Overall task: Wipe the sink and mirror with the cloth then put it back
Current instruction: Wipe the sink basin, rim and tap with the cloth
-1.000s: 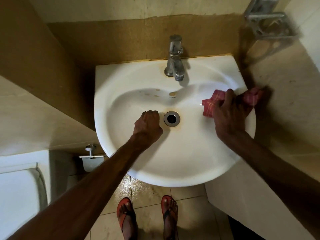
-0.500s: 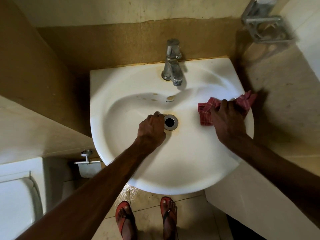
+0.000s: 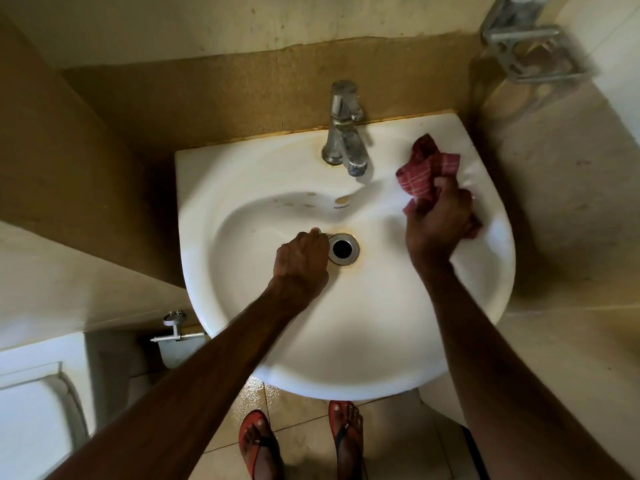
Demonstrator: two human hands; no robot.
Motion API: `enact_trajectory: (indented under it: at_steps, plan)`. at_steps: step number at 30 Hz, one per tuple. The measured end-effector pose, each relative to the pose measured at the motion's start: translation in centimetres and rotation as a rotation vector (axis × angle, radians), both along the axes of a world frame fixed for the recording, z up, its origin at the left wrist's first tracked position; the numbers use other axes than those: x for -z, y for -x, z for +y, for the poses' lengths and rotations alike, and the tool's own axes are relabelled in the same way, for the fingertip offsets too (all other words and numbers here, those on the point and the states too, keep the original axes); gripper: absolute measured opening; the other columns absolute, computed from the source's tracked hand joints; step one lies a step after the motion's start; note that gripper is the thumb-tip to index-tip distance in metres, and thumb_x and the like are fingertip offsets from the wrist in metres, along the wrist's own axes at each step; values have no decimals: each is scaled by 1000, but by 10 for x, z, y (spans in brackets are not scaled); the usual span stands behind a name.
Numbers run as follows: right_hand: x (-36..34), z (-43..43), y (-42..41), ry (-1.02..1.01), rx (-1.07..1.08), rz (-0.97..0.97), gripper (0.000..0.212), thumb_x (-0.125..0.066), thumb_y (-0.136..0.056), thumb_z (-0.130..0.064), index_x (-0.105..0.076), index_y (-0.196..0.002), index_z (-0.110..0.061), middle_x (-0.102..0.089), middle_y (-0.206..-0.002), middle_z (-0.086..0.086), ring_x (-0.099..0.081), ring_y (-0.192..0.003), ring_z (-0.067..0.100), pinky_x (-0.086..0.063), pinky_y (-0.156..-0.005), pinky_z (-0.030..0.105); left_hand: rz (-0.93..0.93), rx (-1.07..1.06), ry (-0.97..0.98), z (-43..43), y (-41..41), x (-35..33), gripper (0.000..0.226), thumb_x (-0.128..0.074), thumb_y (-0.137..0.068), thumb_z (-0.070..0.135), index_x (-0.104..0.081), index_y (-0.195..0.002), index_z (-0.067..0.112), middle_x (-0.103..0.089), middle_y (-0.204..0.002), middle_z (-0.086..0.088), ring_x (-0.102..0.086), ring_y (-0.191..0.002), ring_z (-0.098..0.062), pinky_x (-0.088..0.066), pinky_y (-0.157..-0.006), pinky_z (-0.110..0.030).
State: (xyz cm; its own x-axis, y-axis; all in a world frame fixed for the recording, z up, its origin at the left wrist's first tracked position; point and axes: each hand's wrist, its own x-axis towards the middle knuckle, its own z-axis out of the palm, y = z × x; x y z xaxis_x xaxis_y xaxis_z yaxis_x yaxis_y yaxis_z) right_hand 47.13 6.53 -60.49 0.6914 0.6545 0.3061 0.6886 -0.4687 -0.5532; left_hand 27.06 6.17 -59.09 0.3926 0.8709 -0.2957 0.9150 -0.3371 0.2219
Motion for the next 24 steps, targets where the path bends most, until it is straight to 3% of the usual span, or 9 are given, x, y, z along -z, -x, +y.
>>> enact_trajectory:
  at_steps: [5, 7, 11, 13, 17, 19, 20, 22, 24]
  plan:
    - [21, 19, 45, -11, 32, 328, 64, -80, -67, -16, -60, -127, -8, -69, -110, 13, -66, -99, 33, -52, -87, 39, 52, 92, 22, 1, 5, 1, 56, -49, -89, 3, -39, -143, 9, -44, -143, -9, -54, -119, -26, -48, -87, -35]
    - [22, 14, 68, 12, -70, 417, 58, -82, -68, -19, -62, -122, -11, -73, -107, 7, -70, -96, 26, -58, -86, 39, 53, 107, 25, 5, 5, 0, 53, -47, -92, 4, -41, -144, 9, -45, -141, -9, -52, -122, -26, -48, -89, -36]
    - [23, -8, 95, 6, -306, 499, 32, -79, -79, -6, -67, -108, -12, -75, -94, -4, -72, -85, 3, -56, -83, 19, 57, 113, 35, 11, 5, -4, 41, -49, -93, 6, -54, -133, 13, -55, -127, -8, -56, -118, -26, -49, -89, -35]
    - [21, -3, 91, -18, -238, 604, 25, -77, -81, -5, -70, -103, -13, -69, -81, -15, -66, -71, -12, -54, -72, 15, 73, 126, 47, 13, 7, -4, 42, -50, -92, 7, -53, -134, 13, -55, -127, -8, -56, -118, -26, -49, -88, -35]
    - [2, 24, 47, -267, 68, 873, 21, -68, -79, -7, -65, -92, -23, -71, -69, -12, -69, -65, 7, -62, -68, 49, 85, 137, 64, 12, 8, -2, 50, -50, -94, 9, -43, -144, 11, -50, -136, -8, -51, -126, -25, -47, -94, -34]
    - [-13, 30, 18, -391, 193, 960, 24, -66, -84, 1, -64, -96, -21, -69, -58, -18, -66, -54, 2, -64, -61, 37, 103, 143, 64, 9, 7, -5, 53, -50, -96, 11, -38, -148, 9, -46, -142, -9, -48, -129, -25, -46, -98, -34]
    - [-25, 29, 8, -434, 245, 950, 24, -68, -85, -1, -66, -103, -17, -70, -63, -20, -68, -58, 1, -64, -65, 32, 111, 149, 60, 8, 6, -6, 54, -50, -97, 11, -36, -149, 8, -44, -144, -10, -47, -130, -26, -45, -98, -35]
    - [-31, 27, -9, -428, 321, 727, 39, -76, -85, -12, -66, -123, -12, -69, -93, -17, -67, -86, 5, -58, -84, 17, 116, 149, 61, 6, 6, -5, 57, -52, -96, 10, -33, -150, 7, -41, -145, -11, -48, -130, -26, -46, -98, -35]
    - [-28, 29, -9, -374, 337, 526, 33, -72, -90, -17, -67, -122, -9, -64, -101, -10, -64, -96, 8, -49, -81, 7, 117, 143, 73, 6, 6, -5, 60, -53, -96, 10, -31, -151, 6, -42, -146, -11, -49, -129, -26, -47, -97, -34]
